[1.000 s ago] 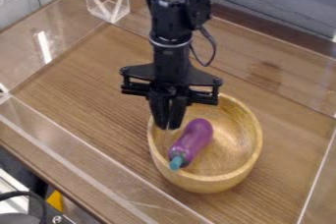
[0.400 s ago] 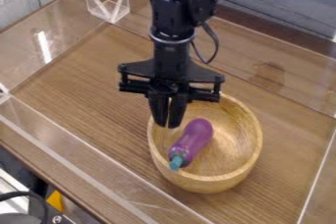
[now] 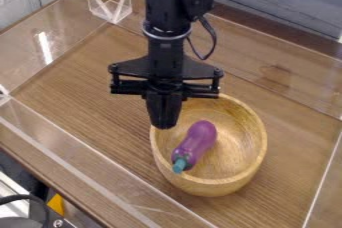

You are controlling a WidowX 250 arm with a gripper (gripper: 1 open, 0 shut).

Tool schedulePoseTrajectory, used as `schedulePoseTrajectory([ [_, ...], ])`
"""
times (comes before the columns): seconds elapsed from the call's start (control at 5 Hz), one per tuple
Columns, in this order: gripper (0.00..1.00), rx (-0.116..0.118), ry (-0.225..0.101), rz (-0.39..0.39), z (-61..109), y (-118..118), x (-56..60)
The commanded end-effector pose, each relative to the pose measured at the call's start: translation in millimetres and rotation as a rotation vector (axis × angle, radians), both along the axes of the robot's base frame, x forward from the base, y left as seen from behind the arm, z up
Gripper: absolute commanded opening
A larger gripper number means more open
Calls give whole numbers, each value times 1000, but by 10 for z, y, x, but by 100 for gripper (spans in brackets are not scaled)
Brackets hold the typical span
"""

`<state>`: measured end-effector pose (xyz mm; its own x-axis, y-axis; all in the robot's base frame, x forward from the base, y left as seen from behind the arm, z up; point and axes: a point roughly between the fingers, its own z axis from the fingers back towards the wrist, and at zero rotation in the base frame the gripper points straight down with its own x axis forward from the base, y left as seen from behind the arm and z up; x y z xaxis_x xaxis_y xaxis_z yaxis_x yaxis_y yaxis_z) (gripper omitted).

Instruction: Remove the purple eggplant from inside the brown bowl and put it on the table

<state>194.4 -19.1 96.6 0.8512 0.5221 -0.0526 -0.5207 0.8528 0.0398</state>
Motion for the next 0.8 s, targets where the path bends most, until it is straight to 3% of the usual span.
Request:
schedulePoseTrajectory([
  [0.0,0,13,-36,21,102,-59,0],
  [0.2,0,24,-34,46,130,-115,-32],
  [0.6,0,42,-32,-72,180,107,-11],
])
